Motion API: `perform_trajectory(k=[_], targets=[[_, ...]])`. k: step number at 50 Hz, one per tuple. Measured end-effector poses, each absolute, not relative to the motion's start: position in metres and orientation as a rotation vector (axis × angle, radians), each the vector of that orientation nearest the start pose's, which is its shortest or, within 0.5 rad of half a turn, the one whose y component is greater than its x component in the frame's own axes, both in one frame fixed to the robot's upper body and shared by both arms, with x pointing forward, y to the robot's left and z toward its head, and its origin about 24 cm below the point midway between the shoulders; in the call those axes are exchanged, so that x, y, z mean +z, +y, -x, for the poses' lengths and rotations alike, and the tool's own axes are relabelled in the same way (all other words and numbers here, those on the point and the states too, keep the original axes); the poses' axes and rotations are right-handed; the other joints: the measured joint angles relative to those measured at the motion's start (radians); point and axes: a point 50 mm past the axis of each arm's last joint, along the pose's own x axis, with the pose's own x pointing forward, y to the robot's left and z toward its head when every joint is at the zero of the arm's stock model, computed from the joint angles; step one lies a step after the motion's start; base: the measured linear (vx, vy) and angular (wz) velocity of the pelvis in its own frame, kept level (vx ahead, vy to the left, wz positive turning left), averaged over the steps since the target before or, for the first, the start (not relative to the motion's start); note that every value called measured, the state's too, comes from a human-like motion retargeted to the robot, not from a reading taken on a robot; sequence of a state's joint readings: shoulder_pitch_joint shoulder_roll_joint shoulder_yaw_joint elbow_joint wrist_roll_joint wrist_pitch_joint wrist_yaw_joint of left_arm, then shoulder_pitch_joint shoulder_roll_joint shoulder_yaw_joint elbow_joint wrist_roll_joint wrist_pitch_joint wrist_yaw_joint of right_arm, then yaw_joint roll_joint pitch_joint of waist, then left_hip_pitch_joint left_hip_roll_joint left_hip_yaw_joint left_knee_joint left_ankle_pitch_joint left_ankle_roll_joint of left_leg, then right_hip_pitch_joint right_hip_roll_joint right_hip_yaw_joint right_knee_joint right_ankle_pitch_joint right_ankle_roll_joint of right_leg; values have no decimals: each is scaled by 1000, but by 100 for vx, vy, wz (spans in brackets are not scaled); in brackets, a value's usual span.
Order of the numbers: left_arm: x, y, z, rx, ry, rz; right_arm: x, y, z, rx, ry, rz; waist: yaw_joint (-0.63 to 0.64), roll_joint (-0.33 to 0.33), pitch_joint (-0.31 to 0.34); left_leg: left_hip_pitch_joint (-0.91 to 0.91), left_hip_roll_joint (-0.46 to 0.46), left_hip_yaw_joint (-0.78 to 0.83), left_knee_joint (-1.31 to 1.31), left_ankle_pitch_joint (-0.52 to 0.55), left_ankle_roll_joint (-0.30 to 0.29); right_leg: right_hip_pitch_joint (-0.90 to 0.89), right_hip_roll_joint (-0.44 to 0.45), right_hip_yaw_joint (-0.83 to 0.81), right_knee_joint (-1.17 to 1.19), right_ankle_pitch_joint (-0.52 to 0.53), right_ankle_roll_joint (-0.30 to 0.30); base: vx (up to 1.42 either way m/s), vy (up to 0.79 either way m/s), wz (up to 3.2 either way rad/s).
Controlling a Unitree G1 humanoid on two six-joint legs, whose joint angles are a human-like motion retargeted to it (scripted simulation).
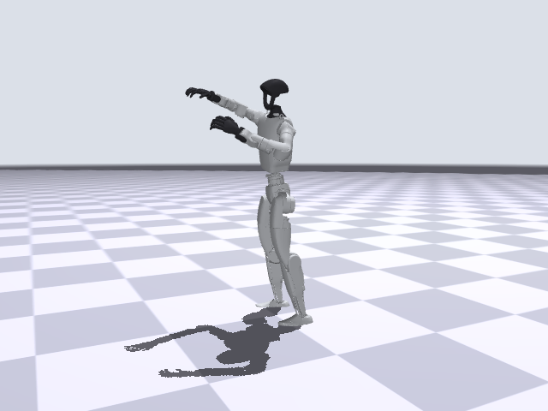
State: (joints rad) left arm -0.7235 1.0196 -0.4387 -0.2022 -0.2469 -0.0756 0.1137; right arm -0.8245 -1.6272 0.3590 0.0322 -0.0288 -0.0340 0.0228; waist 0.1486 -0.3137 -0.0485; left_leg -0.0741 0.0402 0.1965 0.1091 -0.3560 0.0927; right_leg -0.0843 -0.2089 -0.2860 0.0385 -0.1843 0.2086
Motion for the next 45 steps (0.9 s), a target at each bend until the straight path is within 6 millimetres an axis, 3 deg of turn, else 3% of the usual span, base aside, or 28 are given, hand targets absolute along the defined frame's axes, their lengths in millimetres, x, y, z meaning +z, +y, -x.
perform_trajectory(k=[4,7,12,17,24,45], targets=[[290,221,-272,-120,-708,-948,346,-249,-265,30,-501,1712,29,50,5,-15,-8,-60,3,4,-20,28,-8,-67,-3,-17,-3,4,0,83],[291,257,-250,-1,-649,-1022,326,-238,-260,114,-527,1651,38,85,5,-23,-14,-92,3,6,-36,45,-13,-105,-7,-26,0,3,0,63],[287,297,-217,127,-533,-1110,301,-252,-242,104,-507,1537,59,112,7,-30,-25,-121,3,9,-59,61,-22,-141,-13,-35,10,2,0,36],[283,323,-200,208,-426,-1147,293,-272,-232,57,-417,1522,59,138,4,-33,-31,-129,1,12,-71,67,-27,-151,-18,-38,11,0,0,4],[288,335,-193,256,-381,-1196,295,-287,-228,18,-347,1544,21,167,-1,-36,-31,-128,-5,17,-80,65,-26,-148,-25,-38,4,0,0,0],[296,326,-206,181,-376,-1245,292,-296,-233,12,-298,1515,-87,242,-1,-29,-10,-84,-11,16,-75,36,-7,-90,-21,-37,-1,0,0,0]])
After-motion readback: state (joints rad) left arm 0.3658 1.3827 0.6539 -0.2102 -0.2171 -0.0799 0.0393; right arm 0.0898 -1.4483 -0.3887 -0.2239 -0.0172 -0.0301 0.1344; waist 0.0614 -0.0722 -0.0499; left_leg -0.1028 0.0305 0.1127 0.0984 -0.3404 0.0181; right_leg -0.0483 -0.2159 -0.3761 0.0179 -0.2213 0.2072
